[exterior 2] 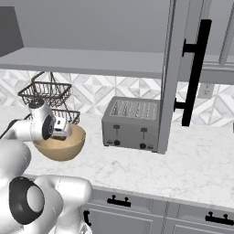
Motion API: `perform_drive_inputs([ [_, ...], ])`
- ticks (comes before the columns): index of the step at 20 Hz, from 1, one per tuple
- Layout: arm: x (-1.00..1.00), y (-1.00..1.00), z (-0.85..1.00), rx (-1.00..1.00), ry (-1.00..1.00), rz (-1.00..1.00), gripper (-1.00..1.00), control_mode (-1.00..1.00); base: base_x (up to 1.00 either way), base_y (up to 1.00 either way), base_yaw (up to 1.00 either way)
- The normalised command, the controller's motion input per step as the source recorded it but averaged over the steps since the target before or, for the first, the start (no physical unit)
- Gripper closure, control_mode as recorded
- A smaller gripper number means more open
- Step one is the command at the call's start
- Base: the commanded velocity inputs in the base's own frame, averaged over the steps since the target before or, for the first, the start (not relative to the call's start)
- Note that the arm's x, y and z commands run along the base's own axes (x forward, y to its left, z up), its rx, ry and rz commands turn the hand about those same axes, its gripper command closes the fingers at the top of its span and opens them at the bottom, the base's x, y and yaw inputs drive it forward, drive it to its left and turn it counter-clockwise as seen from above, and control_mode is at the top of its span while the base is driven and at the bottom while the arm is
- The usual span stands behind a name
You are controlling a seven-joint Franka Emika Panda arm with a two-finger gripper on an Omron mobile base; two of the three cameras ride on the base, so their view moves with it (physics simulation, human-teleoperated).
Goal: Open the cabinet, pick up the bread from the cabinet and place it in the basket. Then move the basket to the dining counter.
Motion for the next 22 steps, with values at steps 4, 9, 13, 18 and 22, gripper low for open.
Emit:
perform_drive_inputs([
  [4,0.18,0.15,-0.46,0.0,0.0,0.14,1.0,-1.0,0.0,0.0,0.0],
  [9,0.35,0.02,-0.14,0.0,0.0,0.1,1.0,-1.0,0.0,0.0,0.0],
  [13,0.07,0.0,0.0,0.0,0.0,0.08,1.0,-1.0,0.0,0.0,0.0],
  [18,0.03,0.0,0.0,0.0,0.01,0.07,1.0,-1.0,0.0,0.0,0.0],
  [22,0.06,0.0,0.0,0.0,0.0,0.06,1.0,-1.0,0.0,0.0,0.0],
])
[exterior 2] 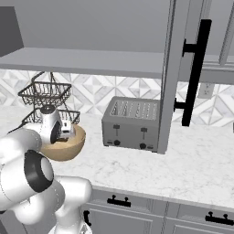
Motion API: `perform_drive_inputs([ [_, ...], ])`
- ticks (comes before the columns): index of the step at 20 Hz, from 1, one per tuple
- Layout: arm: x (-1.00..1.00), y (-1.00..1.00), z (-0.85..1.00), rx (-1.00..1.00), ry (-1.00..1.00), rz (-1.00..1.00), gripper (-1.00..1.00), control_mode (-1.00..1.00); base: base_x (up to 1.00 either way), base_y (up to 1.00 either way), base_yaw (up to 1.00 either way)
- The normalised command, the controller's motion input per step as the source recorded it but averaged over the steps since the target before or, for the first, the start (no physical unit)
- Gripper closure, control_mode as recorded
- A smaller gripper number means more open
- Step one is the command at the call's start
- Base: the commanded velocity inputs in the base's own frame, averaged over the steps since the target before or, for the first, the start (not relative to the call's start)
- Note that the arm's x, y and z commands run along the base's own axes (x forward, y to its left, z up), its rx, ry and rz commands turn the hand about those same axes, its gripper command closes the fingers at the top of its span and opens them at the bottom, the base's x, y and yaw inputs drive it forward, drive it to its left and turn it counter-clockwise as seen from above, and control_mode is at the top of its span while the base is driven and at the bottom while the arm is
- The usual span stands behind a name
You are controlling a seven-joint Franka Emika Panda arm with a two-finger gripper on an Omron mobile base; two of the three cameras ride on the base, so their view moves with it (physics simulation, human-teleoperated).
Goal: Open the cabinet, pick up the bread from the cabinet and place it in the basket. Then move the basket to the dining counter.
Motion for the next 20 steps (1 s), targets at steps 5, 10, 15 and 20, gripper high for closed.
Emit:
perform_drive_inputs([
  [5,0.19,0.0,-0.11,0.0,0.0,0.04,1.0,-1.0,0.0,0.0,0.0],
  [10,0.11,0.04,-0.12,0.0,0.0,0.06,1.0,-1.0,0.0,0.0,0.0],
  [15,-0.11,0.0,0.0,0.0,0.0,0.09,-1.0,-1.0,0.0,0.0,0.0],
  [20,-0.13,0.04,0.0,0.0,0.0,0.08,-1.0,-1.0,0.0,0.0,0.0],
])
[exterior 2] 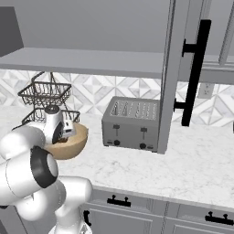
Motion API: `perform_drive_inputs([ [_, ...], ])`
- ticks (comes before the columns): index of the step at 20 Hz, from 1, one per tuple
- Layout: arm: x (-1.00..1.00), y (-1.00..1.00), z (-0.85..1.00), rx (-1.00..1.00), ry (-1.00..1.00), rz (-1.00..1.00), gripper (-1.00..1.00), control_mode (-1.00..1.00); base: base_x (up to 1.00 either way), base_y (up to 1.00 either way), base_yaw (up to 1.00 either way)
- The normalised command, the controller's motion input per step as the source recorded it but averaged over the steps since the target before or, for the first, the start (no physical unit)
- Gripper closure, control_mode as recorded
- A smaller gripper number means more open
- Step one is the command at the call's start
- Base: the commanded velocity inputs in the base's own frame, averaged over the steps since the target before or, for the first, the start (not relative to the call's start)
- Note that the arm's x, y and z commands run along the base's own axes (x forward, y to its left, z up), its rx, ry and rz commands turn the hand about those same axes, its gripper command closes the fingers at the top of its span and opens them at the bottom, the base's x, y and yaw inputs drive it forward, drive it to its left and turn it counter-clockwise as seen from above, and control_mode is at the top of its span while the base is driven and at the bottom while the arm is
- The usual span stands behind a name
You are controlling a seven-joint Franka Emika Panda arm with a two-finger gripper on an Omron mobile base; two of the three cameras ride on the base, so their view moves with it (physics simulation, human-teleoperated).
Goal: Open the cabinet, pick up the bread from the cabinet and place it in the basket. Then move the basket to the dining counter.
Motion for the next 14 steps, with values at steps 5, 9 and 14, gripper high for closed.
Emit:
perform_drive_inputs([
  [5,-0.1,0.01,0.22,0.0,-0.01,0.05,-1.0,-1.0,0.0,0.0,0.0],
  [9,-0.09,0.01,0.77,0.0,-0.05,0.04,-1.0,-1.0,0.0,0.0,0.0],
  [14,-0.85,0.08,0.68,-0.02,-0.02,0.11,-1.0,-1.0,0.0,0.0,0.0],
])
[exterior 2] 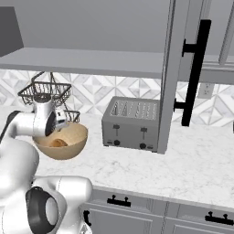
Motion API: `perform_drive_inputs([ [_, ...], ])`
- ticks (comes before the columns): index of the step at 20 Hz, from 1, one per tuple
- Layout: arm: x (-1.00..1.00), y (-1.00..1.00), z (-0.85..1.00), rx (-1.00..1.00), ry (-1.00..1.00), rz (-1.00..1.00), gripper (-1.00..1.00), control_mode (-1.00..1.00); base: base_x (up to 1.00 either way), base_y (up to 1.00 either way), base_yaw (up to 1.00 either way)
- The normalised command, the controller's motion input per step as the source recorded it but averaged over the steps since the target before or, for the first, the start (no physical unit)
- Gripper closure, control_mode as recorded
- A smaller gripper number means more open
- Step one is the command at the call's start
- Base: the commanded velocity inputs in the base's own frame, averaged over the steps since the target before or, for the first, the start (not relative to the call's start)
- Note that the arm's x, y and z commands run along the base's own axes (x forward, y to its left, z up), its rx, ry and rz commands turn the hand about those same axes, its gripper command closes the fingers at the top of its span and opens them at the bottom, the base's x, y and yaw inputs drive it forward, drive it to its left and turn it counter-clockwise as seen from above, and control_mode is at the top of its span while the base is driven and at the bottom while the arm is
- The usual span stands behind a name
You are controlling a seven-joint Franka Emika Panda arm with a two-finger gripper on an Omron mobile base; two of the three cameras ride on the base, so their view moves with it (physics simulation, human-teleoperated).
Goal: Open the cabinet, pick up the bread from the cabinet and place it in the basket. Then move the basket to the dining counter.
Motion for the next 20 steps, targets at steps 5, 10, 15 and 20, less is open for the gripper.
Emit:
perform_drive_inputs([
  [5,-0.76,0.46,0.0,-0.05,0.0,0.19,-1.0,-1.0,0.0,0.0,0.0],
  [10,0.06,0.05,0.08,-0.12,0.02,0.09,-1.0,-1.0,0.0,0.0,0.0],
  [15,0.0,0.09,0.01,-0.13,0.13,0.11,-1.0,-1.0,0.0,0.0,0.0],
  [20,0.08,0.19,0.0,-0.08,0.05,0.09,-1.0,-1.0,0.0,0.0,0.0],
])
